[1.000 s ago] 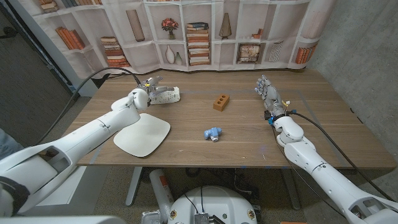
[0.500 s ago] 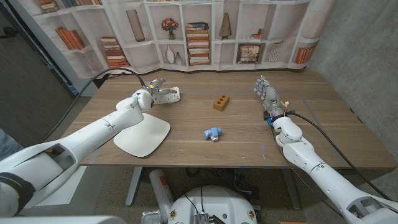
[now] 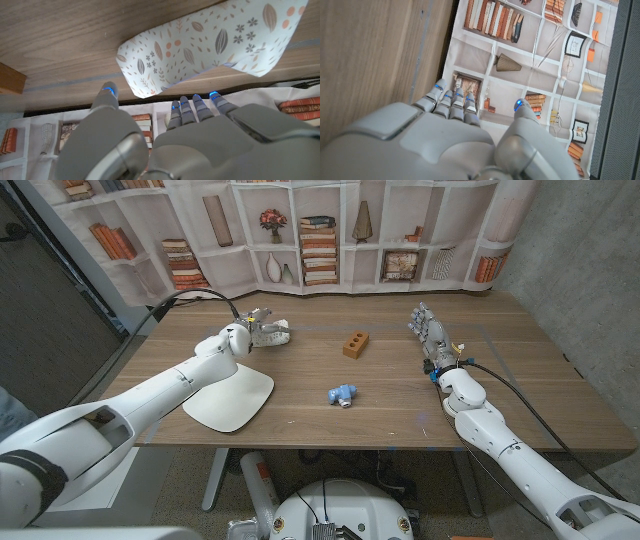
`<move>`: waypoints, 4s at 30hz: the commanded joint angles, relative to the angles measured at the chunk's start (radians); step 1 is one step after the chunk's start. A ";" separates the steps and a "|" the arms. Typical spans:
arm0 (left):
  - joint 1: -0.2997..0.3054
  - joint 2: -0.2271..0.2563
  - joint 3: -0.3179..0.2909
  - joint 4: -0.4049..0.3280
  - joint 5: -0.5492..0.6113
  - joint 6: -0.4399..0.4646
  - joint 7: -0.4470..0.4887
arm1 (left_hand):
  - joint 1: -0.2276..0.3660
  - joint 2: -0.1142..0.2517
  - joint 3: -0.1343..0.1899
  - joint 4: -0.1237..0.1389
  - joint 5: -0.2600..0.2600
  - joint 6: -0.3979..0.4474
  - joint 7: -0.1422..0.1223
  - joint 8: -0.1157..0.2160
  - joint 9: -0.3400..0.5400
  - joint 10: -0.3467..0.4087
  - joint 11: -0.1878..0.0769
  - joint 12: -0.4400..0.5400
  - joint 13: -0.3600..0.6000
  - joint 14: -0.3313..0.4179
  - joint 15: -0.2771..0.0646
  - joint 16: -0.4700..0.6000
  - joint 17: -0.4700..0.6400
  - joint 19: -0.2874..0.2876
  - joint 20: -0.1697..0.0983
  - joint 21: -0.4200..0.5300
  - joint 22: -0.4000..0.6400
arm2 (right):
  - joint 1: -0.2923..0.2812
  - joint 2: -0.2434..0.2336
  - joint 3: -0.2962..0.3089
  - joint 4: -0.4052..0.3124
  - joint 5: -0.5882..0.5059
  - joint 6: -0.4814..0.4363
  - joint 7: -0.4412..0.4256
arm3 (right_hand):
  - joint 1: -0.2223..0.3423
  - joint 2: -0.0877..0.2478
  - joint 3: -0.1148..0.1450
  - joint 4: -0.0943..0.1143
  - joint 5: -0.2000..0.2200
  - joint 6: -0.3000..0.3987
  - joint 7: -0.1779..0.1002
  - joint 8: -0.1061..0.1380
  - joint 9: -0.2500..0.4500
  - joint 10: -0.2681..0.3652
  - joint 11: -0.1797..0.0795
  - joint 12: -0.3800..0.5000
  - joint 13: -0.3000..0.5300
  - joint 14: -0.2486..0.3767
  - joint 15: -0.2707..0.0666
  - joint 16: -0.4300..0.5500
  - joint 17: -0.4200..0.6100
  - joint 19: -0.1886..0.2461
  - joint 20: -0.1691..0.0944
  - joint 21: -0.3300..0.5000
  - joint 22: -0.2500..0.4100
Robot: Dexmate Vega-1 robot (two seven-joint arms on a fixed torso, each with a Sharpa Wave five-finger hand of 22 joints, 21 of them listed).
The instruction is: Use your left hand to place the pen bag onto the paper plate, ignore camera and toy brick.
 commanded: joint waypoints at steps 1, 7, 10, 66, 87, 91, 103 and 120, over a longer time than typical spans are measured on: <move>-0.012 -0.017 0.022 0.021 0.008 0.012 -0.015 | 0.013 -0.001 -0.005 -0.001 0.007 0.009 0.005 -0.001 0.005 0.006 0.004 0.000 0.004 0.000 -0.001 -0.001 0.005 -0.002 0.000 -0.003 0.003 | 0.005 0.001 0.003 0.012 0.010 0.000 0.010 | 0.001 0.006 -0.003 -0.001 -0.002 0.008 -0.002 0.000 0.006 0.004 0.001 -0.004 0.003 0.009 0.005 -0.003 0.003 0.003 -0.030 -0.003 0.003; -0.010 -0.016 0.025 0.017 0.008 0.019 -0.015 | 0.017 0.002 -0.006 -0.003 0.009 0.013 0.007 0.000 0.005 0.005 0.003 0.000 0.004 -0.001 -0.003 -0.001 0.005 -0.003 -0.002 -0.005 0.003 | 0.009 0.003 0.002 0.018 0.011 0.001 0.016 | 0.001 0.006 -0.003 -0.001 -0.002 0.007 -0.002 0.000 0.006 0.004 -0.001 -0.004 0.003 0.011 0.004 -0.002 0.003 0.004 -0.030 -0.005 0.003; -0.009 -0.015 0.026 0.012 0.011 0.023 -0.014 | 0.020 0.004 -0.008 -0.004 0.010 0.016 0.007 0.001 0.005 0.008 0.005 0.001 0.004 0.002 -0.007 0.000 0.005 -0.002 -0.003 -0.006 0.004 | 0.009 0.003 0.002 0.019 0.012 0.002 0.017 | 0.001 0.006 -0.003 -0.001 -0.002 0.007 -0.002 0.000 0.006 0.004 -0.001 -0.005 0.003 0.011 0.004 -0.002 0.003 0.005 -0.030 -0.006 0.003; 0.001 -0.047 0.048 0.013 0.025 0.097 0.021 | 0.422 0.136 0.075 -0.037 -0.029 0.347 -0.042 0.063 0.008 0.345 -0.121 0.050 0.002 0.372 -0.134 0.047 0.004 0.475 -0.061 0.085 0.007 | 0.020 0.012 -0.004 0.047 0.028 0.010 0.054 | 0.007 0.011 -0.004 -0.007 -0.002 0.003 -0.002 -0.002 0.006 0.003 0.003 -0.008 0.003 0.018 0.004 -0.003 0.002 0.024 -0.028 -0.023 0.003; 0.012 -0.064 0.041 0.014 0.010 0.127 0.088 | 0.587 0.261 0.162 -0.033 -0.171 0.557 -0.070 0.111 0.014 0.548 -0.136 0.057 0.010 0.599 -0.170 0.072 0.017 0.638 -0.075 0.132 0.012 | 0.030 0.015 -0.006 0.061 0.032 0.012 0.069 | 0.011 0.012 -0.005 -0.010 -0.002 0.002 -0.002 -0.002 0.006 0.005 0.003 -0.008 0.003 0.024 0.004 -0.002 0.002 0.034 -0.029 -0.030 0.003; 0.016 -0.066 0.037 0.004 0.008 0.143 0.100 | 0.622 0.291 0.186 -0.039 -0.175 0.547 -0.064 0.102 0.014 0.542 -0.131 0.047 0.011 0.604 -0.178 0.068 0.020 0.647 -0.081 0.136 0.014 | 0.027 0.013 -0.005 0.056 0.031 0.013 0.066 | 0.013 0.012 -0.005 -0.011 -0.002 0.002 -0.001 -0.002 0.006 0.006 0.006 -0.008 0.003 0.023 0.004 -0.003 0.001 0.035 -0.028 -0.032 0.003; 0.035 -0.057 0.019 -0.028 -0.006 0.145 0.132 | 0.660 0.299 0.209 -0.034 -0.195 0.638 -0.075 0.125 0.016 0.630 -0.151 0.054 0.015 0.706 -0.215 0.081 0.024 0.740 -0.136 0.184 0.017 | 0.018 0.004 0.000 0.042 0.034 0.010 0.065 | 0.016 0.013 -0.005 -0.013 -0.002 0.003 0.000 -0.002 0.006 0.005 0.006 -0.008 0.003 0.024 0.004 -0.004 0.001 0.037 -0.028 -0.037 0.002; 0.052 -0.026 0.003 -0.097 -0.016 0.181 0.120 | 0.639 0.294 0.199 -0.015 -0.200 0.643 -0.072 0.121 0.016 0.632 -0.149 0.044 0.016 0.710 -0.207 0.074 0.027 0.736 -0.130 0.187 0.016 | 0.008 0.000 0.004 0.026 0.034 0.014 0.061 | 0.016 0.013 -0.006 -0.014 -0.002 0.004 0.003 -0.001 0.006 0.006 0.006 -0.008 0.003 0.024 0.003 -0.004 0.002 0.040 -0.028 -0.043 0.002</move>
